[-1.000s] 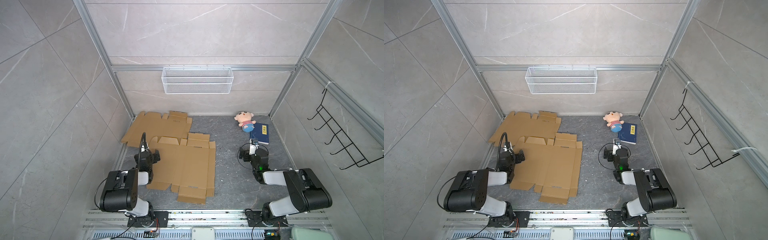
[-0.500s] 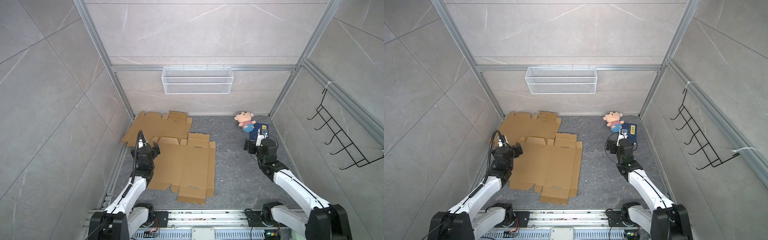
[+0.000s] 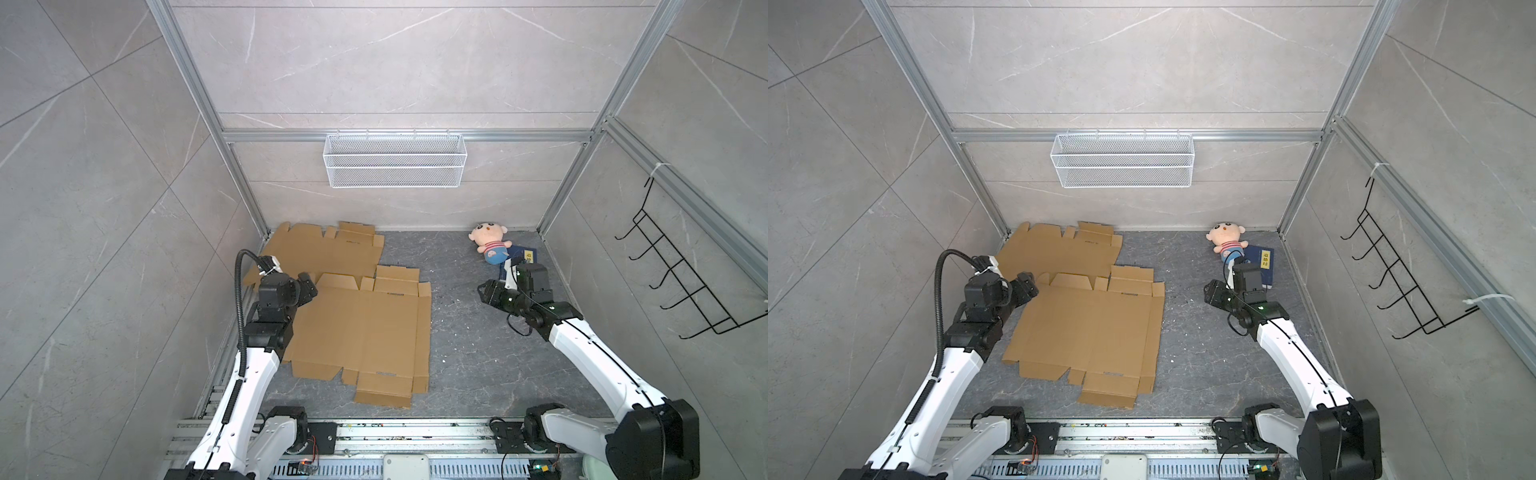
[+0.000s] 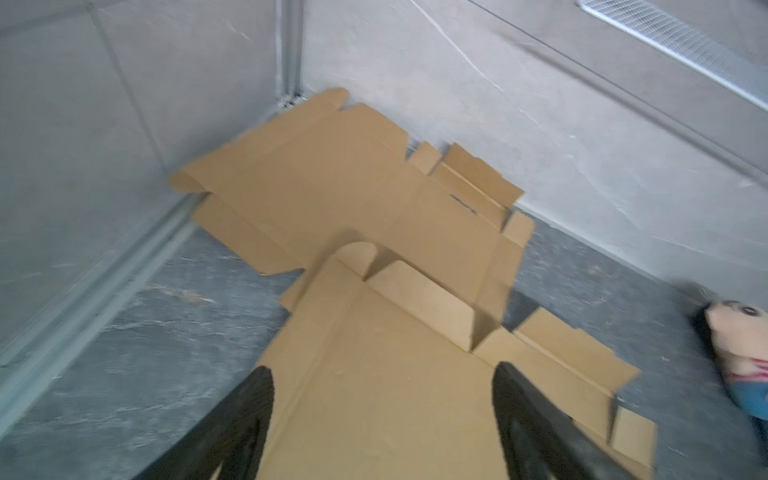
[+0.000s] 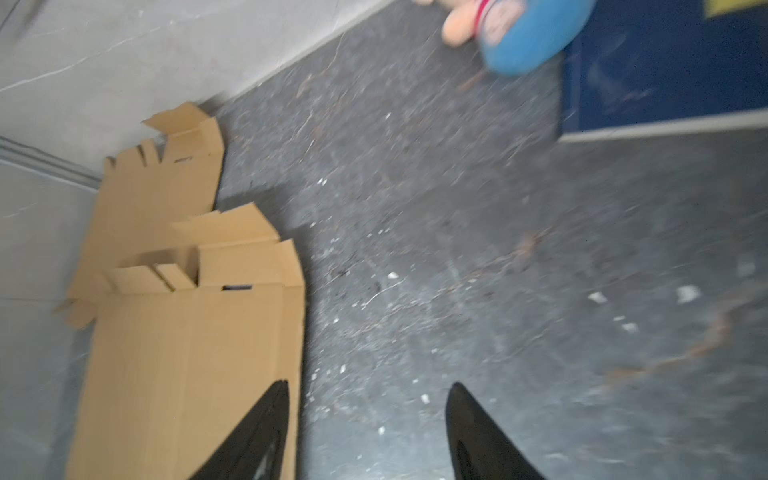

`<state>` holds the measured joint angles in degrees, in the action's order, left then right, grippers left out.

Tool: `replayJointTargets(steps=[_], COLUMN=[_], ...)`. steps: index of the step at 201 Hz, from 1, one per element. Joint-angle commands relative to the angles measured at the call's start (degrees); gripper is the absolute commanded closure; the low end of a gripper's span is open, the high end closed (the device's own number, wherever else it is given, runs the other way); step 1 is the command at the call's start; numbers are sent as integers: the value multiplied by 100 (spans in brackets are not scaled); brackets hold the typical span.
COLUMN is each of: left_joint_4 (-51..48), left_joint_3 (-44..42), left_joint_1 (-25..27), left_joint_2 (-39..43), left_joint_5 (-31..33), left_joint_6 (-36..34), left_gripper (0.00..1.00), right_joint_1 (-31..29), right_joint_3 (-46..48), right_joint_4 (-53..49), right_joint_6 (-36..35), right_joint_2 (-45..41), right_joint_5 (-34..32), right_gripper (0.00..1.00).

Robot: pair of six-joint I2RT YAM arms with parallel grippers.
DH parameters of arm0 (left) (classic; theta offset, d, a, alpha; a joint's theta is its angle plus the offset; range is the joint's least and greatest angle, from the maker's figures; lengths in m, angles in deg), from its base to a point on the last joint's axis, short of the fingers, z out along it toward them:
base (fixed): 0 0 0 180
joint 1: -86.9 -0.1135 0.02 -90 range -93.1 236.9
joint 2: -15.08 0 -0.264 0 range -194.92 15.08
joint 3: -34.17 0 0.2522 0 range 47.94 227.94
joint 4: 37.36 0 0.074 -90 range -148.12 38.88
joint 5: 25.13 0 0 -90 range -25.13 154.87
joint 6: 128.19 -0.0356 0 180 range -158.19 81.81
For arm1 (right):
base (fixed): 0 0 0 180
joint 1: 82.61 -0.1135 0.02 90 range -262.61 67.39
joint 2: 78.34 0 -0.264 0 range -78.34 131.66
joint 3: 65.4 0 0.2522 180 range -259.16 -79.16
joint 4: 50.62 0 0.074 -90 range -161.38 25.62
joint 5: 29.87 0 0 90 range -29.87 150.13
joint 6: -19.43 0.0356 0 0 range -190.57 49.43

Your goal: Fold the paper box

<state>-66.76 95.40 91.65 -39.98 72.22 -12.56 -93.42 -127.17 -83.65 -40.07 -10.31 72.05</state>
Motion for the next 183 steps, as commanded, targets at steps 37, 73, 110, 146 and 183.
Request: replayJointTargets(steps=[37,73,110,146,183], left_joint_4=[455,1322,1785,2025,2238], left_joint_3=[-319,-474,-526,-626,-835], left_joint_1=[1585,2040,2099,2090,2084], left_joint_2=[-1014,-1985,-2794,-3177,-3443], left_joint_5=[-821,-1376,-1775,-1903,-1948], left_joint_6=[533,830,1016,1120,1174], left_gripper=[23,24,38,48,62], right_joint_1=[-1365,-1584,-1656,-1690,-1730], right_joint_3=[567,576,538,482,415], right_joint_4=[831,1415,1921,2254,2500], right_joint_6=[1193,1387,1470,1489,1526], right_joint_2=[886,1582,2259,2696,3015], right_joint_5=[887,964,1169,1344,1409], right_gripper=[40,42,42,42,43])
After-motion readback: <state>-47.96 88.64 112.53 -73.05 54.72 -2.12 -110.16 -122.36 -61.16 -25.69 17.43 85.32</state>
